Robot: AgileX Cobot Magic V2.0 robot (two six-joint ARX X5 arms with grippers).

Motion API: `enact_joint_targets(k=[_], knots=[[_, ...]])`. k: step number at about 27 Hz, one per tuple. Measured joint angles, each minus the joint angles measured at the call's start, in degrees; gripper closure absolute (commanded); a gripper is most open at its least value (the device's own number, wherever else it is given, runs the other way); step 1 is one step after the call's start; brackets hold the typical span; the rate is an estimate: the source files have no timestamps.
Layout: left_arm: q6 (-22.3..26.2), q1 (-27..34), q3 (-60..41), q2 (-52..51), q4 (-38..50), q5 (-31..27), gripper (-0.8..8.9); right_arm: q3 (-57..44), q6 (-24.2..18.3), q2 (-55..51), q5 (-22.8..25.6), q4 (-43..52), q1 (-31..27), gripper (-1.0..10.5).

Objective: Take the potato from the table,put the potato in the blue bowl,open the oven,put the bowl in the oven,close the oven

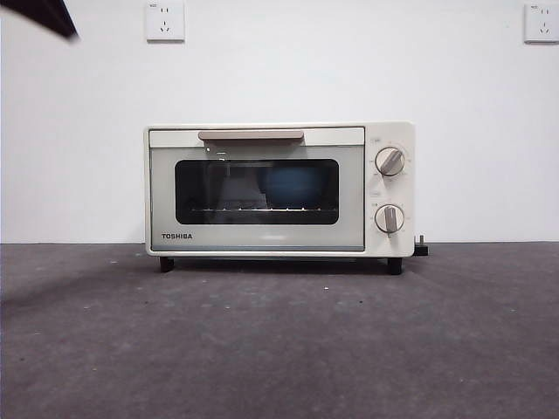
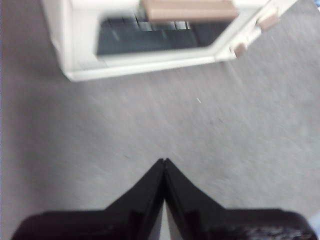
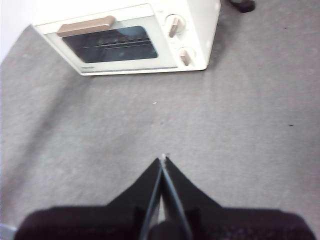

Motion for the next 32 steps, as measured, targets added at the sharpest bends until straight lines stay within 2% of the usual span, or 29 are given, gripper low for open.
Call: enact_joint_targets(k=[4, 8, 22, 24, 28, 32], knots=[[2.99, 0.00, 0.00, -10.97, -0.04, -6.93, 8.18, 0.00, -0.13, 0.61, 2.56, -0.04, -0.02, 9.5], [3.41, 0.00, 0.00, -16.15, -0.04, -7.74, 8.18, 0.00, -0.13, 1.99, 3.23, -0.04, 0.00, 9.5], [3.52, 0.00, 0.00, -12.17, -0.07, -7.76, 8.18, 0.00, -0.15, 10.05, 3.23, -0.04, 0.00, 9.5], [5.51, 0.00, -0.13, -11.69, 0.39, -8.96, 8.18, 0.00, -0.13, 11.91, 3.23, -0.02, 0.00, 9.5], [11.19, 0.20, -3.65, -14.86, 8.02, -9.31, 8.18, 0.00, -0.15, 15.67, 3.23, 0.00, 0.00, 9.5], [13.62, 0.37, -15.19, -23.65, 23.89, -9.31, 8.18, 0.00, -0.13, 19.71, 3.23, 0.04, -0.02, 9.5]])
